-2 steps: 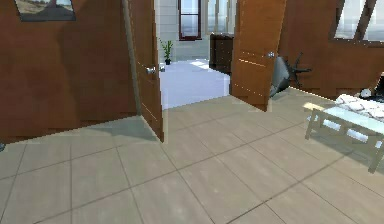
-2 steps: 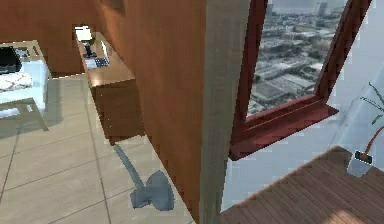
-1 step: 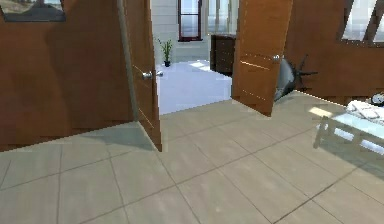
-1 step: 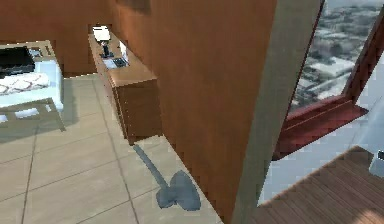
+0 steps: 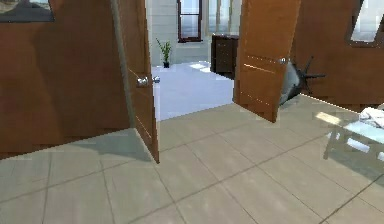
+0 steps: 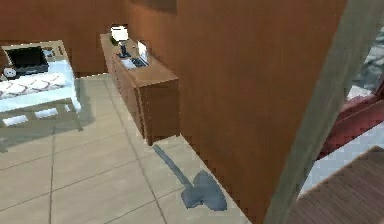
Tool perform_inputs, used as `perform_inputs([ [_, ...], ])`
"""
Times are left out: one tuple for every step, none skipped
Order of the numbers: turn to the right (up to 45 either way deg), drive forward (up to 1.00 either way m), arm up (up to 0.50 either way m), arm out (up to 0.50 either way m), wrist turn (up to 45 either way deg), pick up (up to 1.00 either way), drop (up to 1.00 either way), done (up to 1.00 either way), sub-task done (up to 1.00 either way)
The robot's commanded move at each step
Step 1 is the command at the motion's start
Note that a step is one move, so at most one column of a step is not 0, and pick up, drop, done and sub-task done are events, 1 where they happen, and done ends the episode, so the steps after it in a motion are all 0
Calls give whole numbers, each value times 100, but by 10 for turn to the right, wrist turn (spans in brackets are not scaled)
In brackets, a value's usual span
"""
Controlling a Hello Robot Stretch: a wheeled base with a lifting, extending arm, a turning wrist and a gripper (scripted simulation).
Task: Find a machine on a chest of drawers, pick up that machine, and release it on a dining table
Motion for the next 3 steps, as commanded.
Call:
perform_inputs([
  [90, 0, 0, 0, 0, 0, 0, 0, 0],
  [0, 5, 0, 0, 0, 0, 0, 0, 0],
  [390, 0, 0, 0, 0, 0, 0, 0, 0],
])
